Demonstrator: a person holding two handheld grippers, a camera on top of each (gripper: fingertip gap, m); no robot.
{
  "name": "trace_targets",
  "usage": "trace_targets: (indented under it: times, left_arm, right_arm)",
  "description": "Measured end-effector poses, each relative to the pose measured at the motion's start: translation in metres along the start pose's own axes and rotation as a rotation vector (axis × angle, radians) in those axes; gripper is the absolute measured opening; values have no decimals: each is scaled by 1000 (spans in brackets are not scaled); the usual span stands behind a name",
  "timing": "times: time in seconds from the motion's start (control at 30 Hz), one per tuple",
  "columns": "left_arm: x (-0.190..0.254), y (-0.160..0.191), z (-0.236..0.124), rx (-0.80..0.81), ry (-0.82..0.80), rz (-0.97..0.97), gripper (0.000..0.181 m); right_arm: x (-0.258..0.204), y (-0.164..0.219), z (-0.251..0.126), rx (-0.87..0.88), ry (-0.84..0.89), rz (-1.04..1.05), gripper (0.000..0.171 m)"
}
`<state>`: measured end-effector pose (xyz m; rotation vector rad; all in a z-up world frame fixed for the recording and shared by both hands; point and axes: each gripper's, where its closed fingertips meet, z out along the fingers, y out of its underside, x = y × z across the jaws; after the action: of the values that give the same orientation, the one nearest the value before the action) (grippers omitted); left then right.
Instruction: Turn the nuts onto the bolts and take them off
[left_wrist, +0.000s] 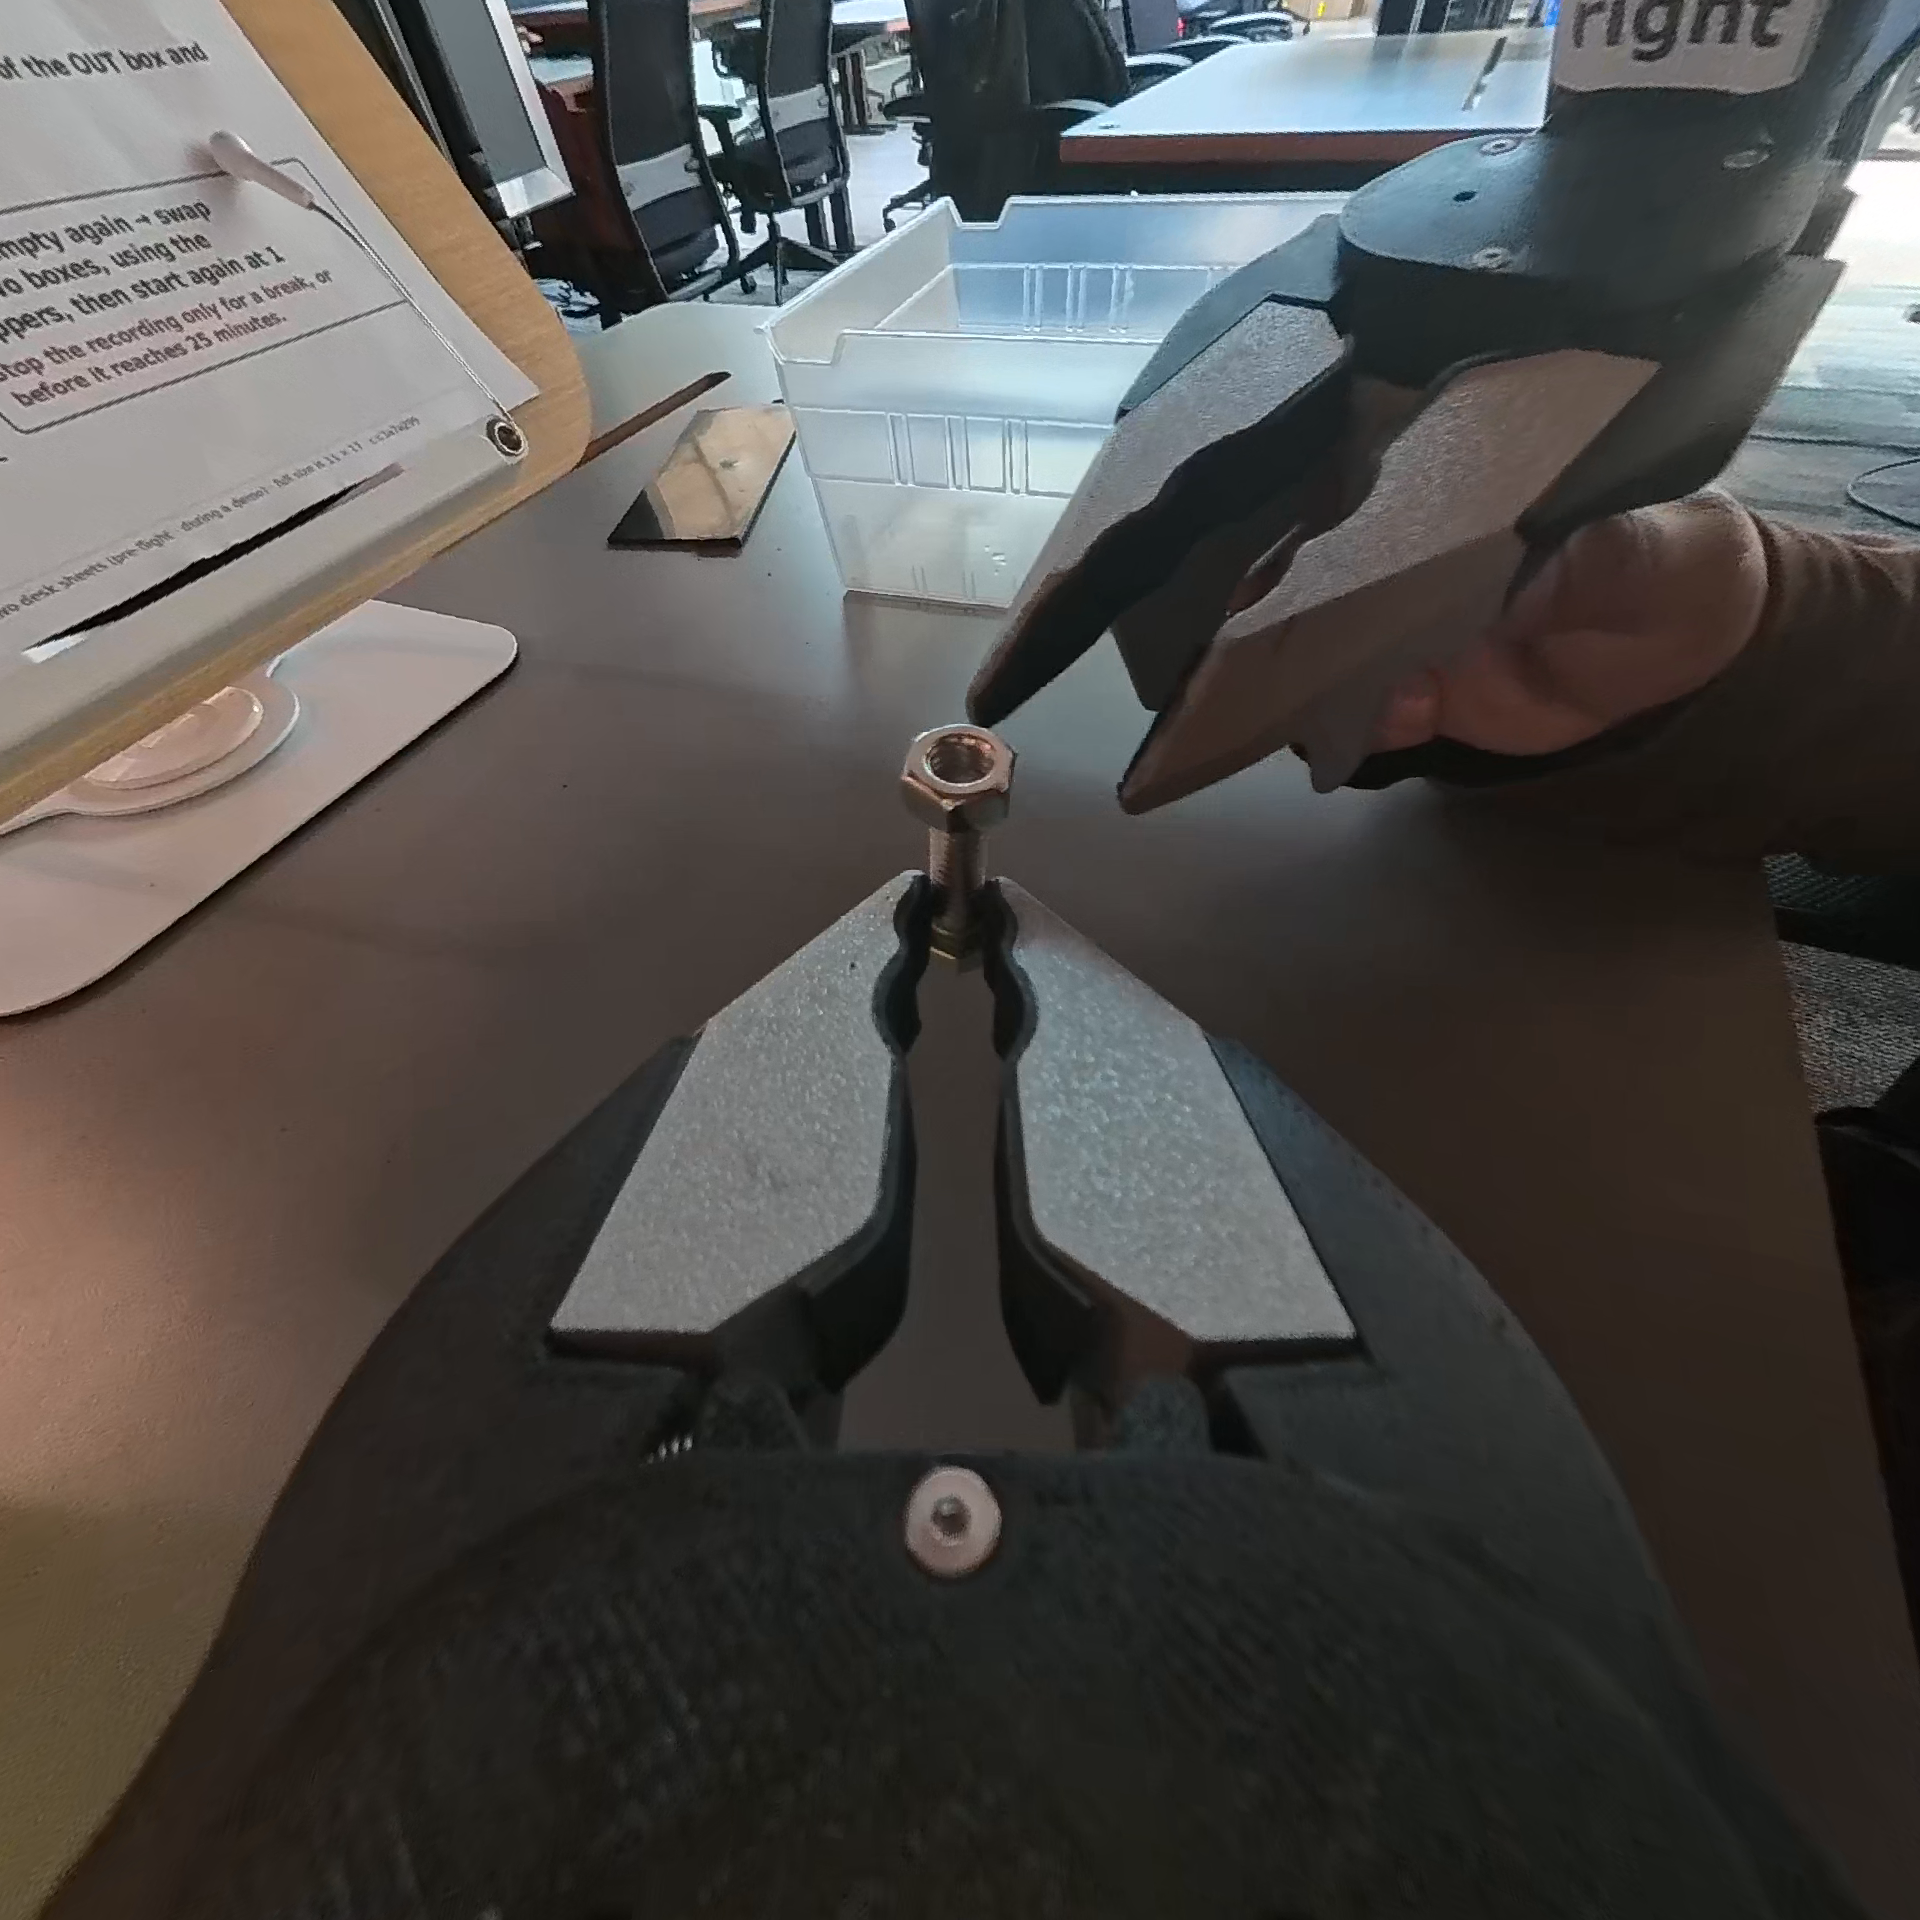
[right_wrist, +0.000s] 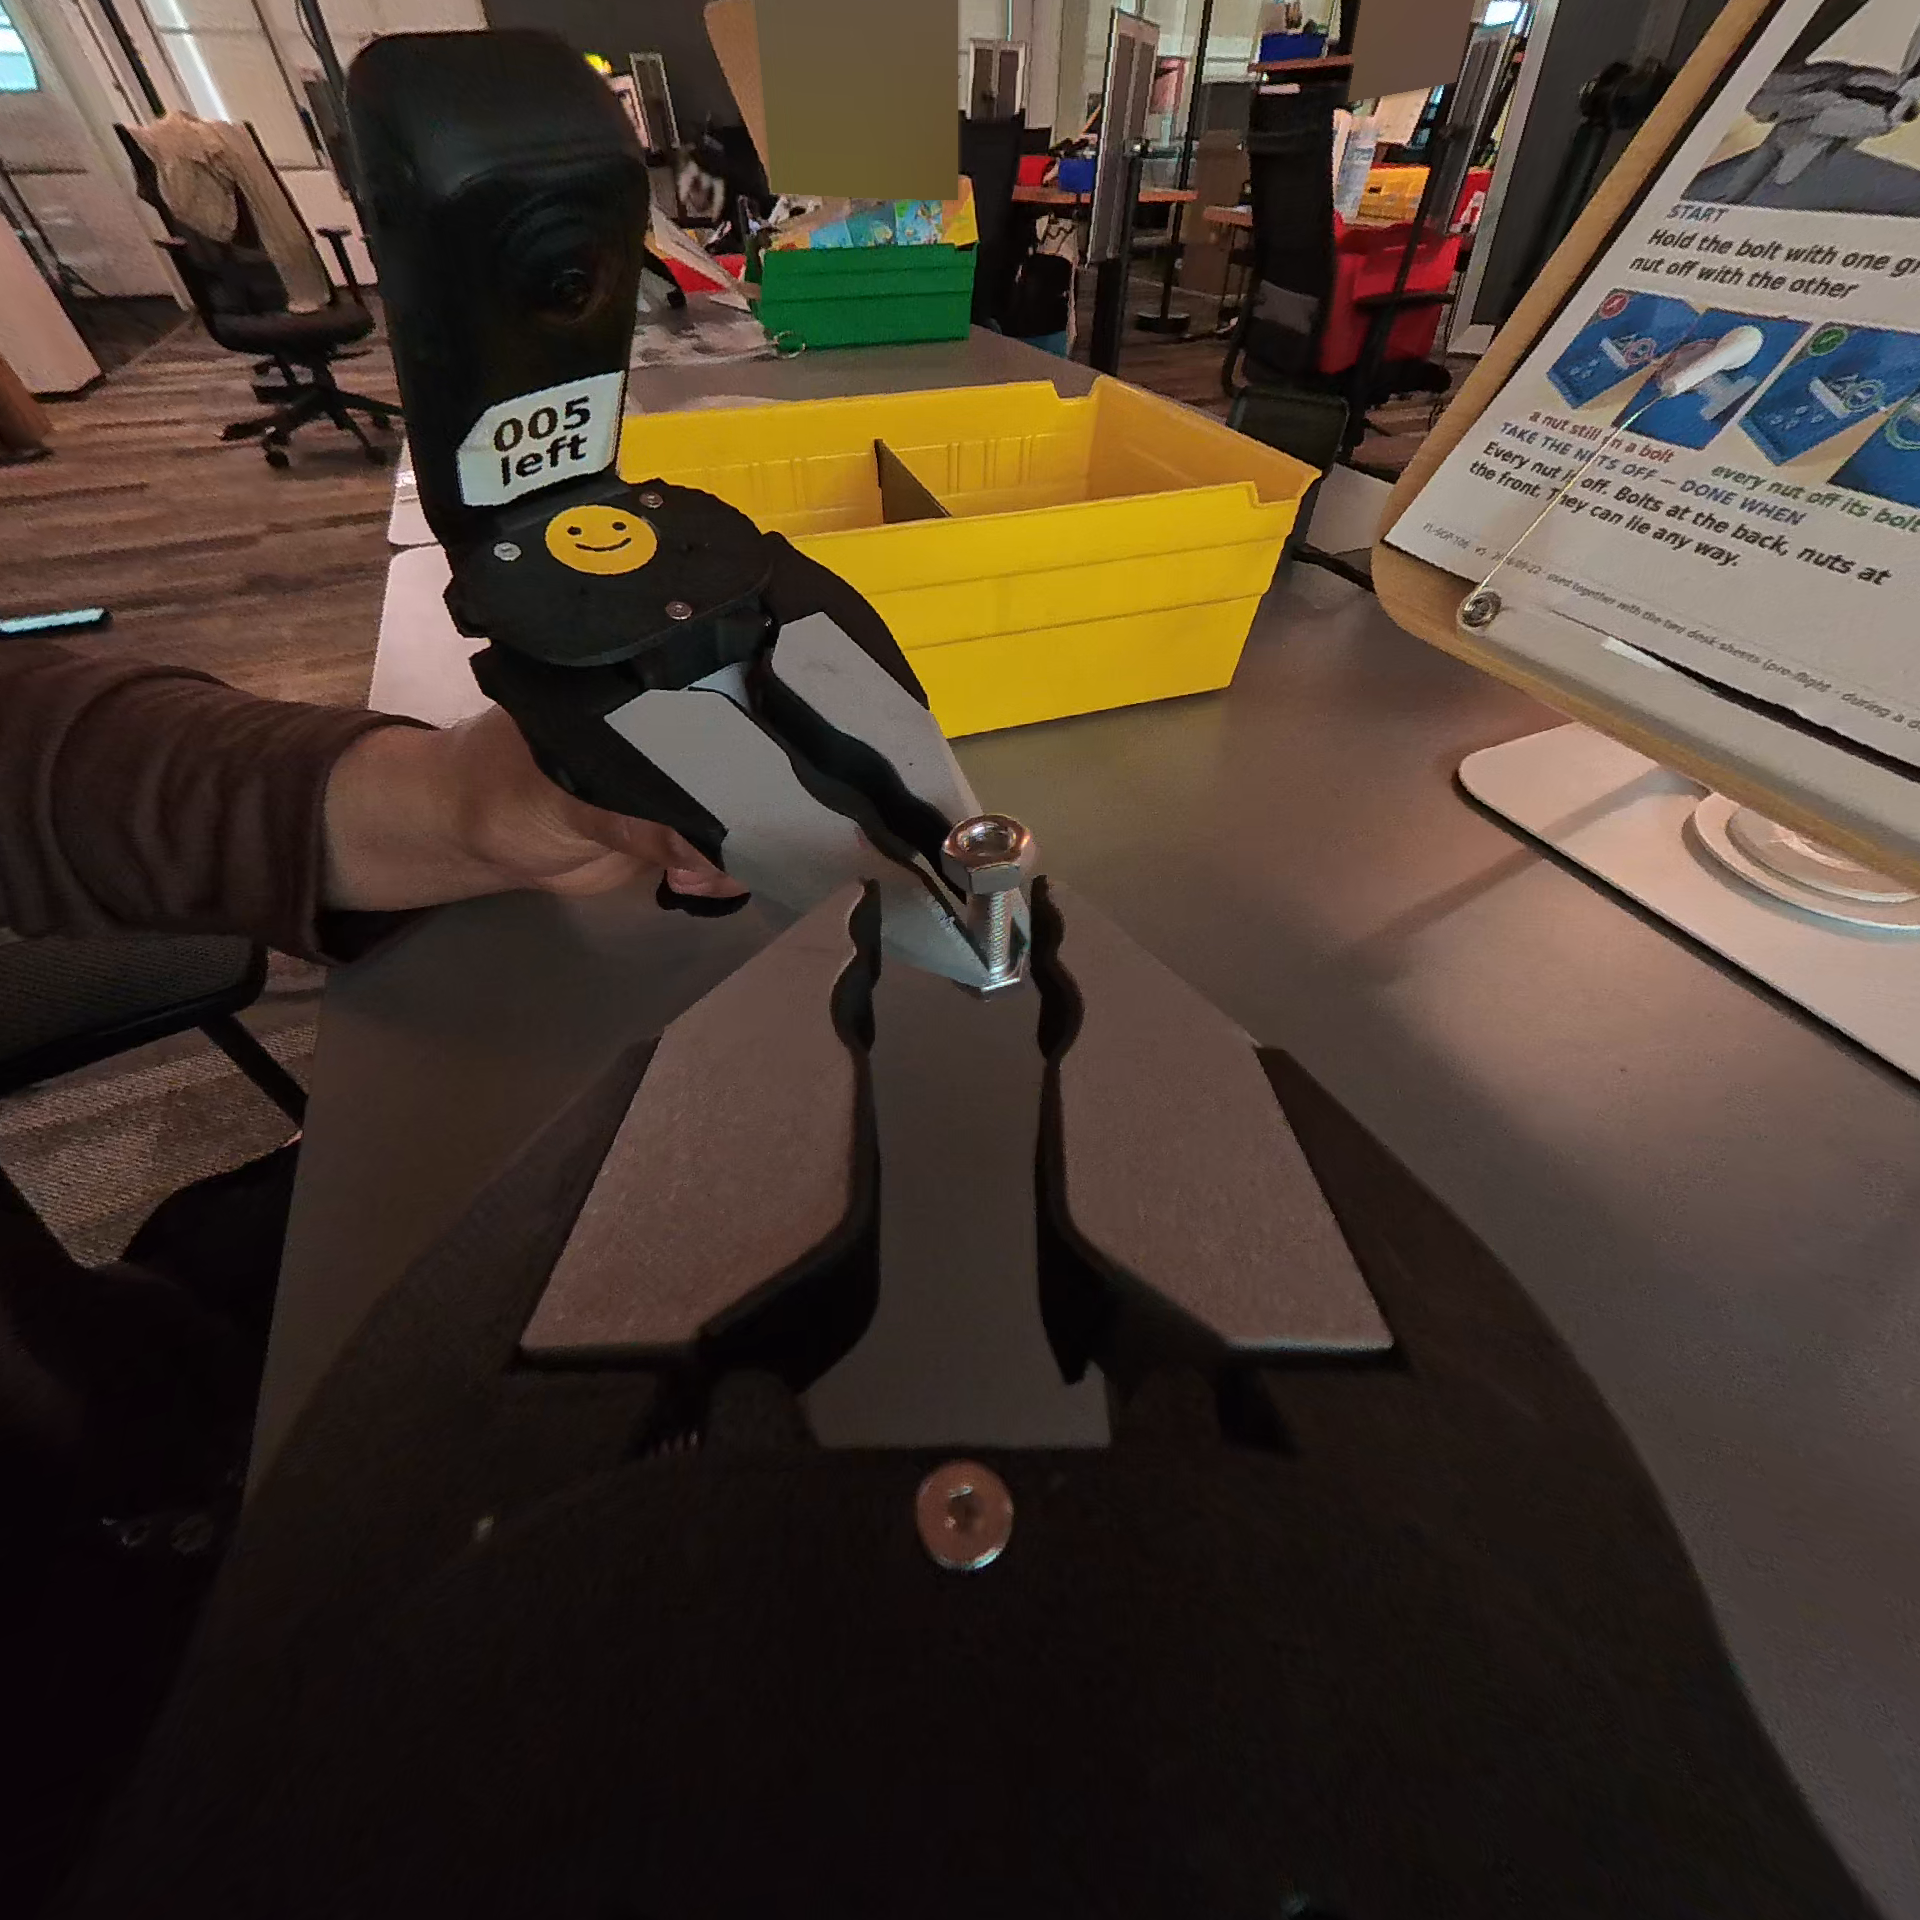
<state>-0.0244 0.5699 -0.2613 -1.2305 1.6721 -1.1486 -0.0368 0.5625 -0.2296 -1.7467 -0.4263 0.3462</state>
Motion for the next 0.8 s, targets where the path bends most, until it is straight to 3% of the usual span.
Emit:
trace_targets:
  times: [0.8]
  left_arm:
    - [2, 1, 1, -3, 18, -5, 7]
  right_arm:
    - [-3, 3, 1, -18, -15, -6, 23]
